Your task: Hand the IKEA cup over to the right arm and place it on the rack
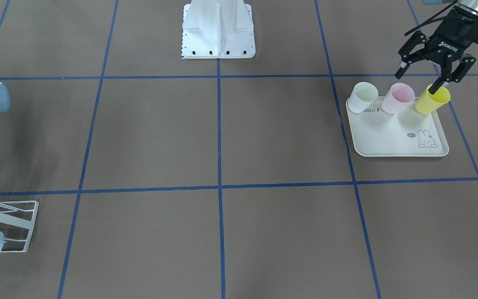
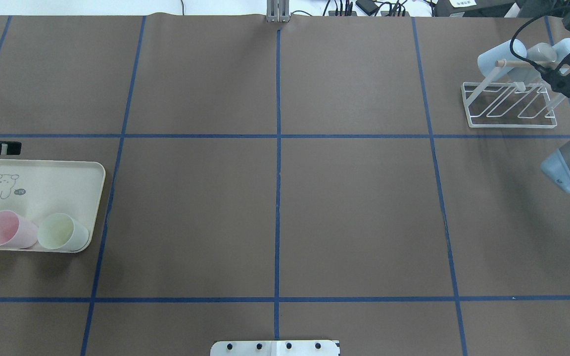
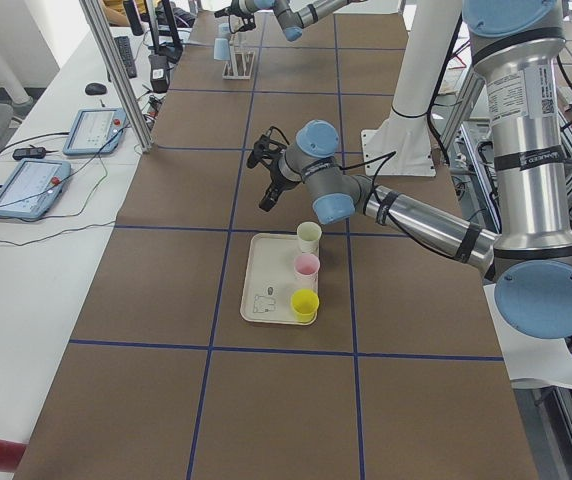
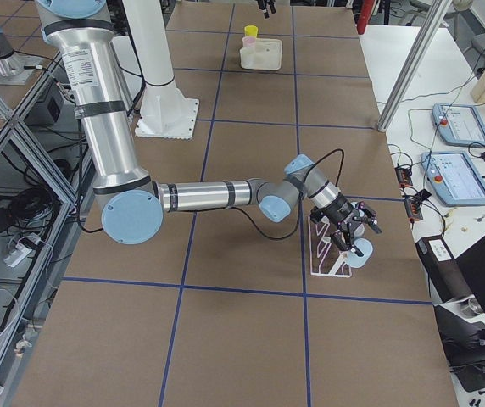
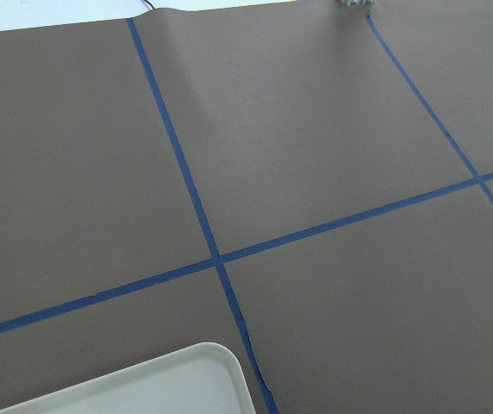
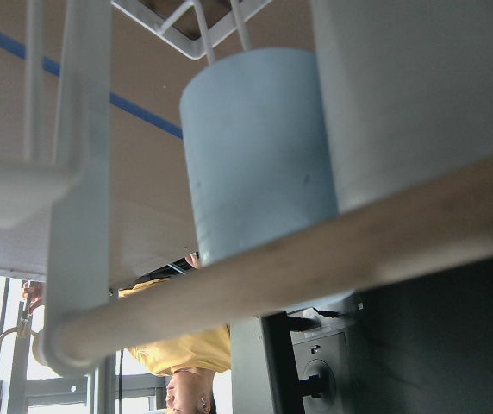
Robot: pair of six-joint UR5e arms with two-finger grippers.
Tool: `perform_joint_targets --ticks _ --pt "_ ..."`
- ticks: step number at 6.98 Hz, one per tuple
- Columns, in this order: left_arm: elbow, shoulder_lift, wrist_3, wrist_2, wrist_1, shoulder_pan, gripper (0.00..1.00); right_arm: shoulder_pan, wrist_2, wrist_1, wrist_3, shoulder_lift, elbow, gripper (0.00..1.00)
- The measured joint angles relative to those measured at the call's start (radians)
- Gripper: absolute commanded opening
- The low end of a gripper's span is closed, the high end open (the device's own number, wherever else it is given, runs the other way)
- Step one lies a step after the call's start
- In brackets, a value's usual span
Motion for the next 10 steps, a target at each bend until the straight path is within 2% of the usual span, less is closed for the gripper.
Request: perform_joint_targets --ticks 2,4,7,8,10 --pt "0.000 0.000 0.001 0.000 0.000 -0.001 1.00 0.002 0.066 -0.003 0.079 0.002 0.066 0.99" --pt "0.000 0.001 0.002 0.000 0.000 -0.002 1.00 0.004 0.195 -0.004 0.287 -0.028 0.160 0.99" --pt "0.047 0.025 0.010 0.021 -0.029 0.002 1.00 0.001 0.471 0.004 0.832 -0.148 0.355 0.99" --pt "0.082 0.067 0.013 0.049 -0.098 0.004 1.00 -0.002 0.562 0.029 1.032 -0.192 0.405 0.99" --pt "0.153 0.179 0.026 0.113 -0.274 0.012 1.00 -0.032 0.742 0.125 1.386 -0.250 0.445 0.99"
